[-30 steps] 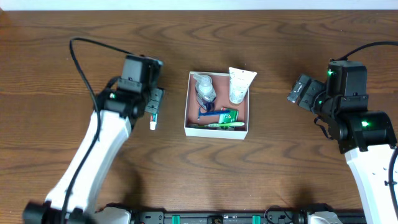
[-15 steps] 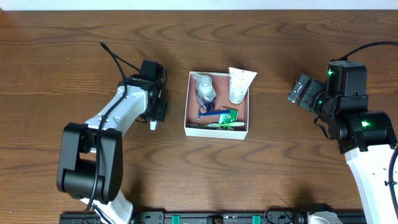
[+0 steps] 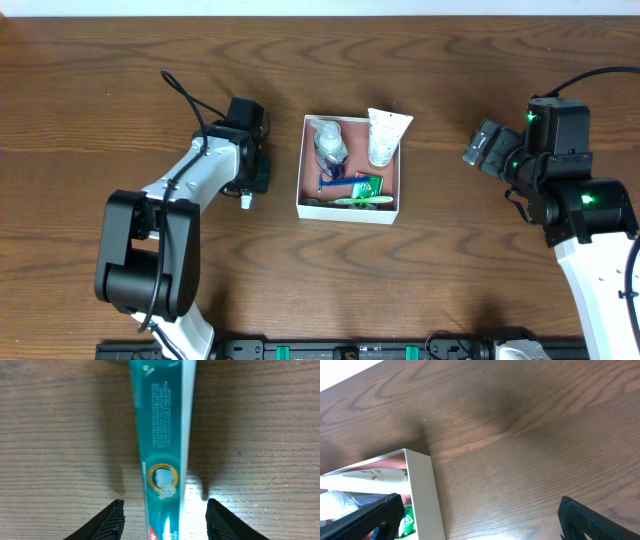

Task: Pack container
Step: 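Lower left gripper onto the teal Colgate toothpaste tube and grasp it, then carry the toothpaste with left gripper into the box and release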

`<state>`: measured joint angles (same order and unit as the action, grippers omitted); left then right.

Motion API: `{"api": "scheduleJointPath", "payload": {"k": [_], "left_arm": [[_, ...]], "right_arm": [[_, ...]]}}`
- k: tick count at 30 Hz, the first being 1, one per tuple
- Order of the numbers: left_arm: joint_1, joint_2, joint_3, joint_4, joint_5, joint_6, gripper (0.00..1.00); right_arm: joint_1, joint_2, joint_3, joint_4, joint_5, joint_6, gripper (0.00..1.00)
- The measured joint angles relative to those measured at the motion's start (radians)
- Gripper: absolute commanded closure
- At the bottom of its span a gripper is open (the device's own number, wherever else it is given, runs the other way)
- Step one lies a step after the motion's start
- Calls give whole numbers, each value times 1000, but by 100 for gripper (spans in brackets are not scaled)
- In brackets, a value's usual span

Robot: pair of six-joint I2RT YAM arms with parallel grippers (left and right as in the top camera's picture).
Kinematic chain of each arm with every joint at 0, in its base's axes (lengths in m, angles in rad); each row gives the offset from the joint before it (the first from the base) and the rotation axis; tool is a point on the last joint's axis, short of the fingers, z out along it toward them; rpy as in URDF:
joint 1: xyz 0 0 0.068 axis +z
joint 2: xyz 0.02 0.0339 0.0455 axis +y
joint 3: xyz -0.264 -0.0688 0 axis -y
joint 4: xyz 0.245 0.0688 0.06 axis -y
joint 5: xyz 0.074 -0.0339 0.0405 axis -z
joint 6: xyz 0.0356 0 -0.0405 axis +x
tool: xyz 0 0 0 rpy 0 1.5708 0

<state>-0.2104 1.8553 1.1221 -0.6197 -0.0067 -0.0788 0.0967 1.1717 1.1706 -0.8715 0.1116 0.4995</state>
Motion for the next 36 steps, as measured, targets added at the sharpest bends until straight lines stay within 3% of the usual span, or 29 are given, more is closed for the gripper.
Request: {"api": "scheduleJointPath", "payload": {"k": [2, 5, 20, 26, 28, 36], "left_arm": [[0, 1, 0, 0, 8, 0, 48], [0, 1, 0, 0, 12, -4, 58], [0, 1, -10, 8, 23, -3, 61], [15, 2, -32, 18, 27, -7, 89], [19, -1, -31, 16, 26, -4, 93], [21, -33, -26, -92, 26, 24, 94]], "right_arm": [[0, 0, 0, 0, 0, 0, 1], [0, 0, 0, 0, 0, 0, 1], [0, 0, 0, 0, 0, 0, 1], [0, 0, 0, 0, 0, 0, 1], [0, 0, 0, 0, 0, 0, 1], [0, 0, 0, 0, 0, 0, 1]]}}
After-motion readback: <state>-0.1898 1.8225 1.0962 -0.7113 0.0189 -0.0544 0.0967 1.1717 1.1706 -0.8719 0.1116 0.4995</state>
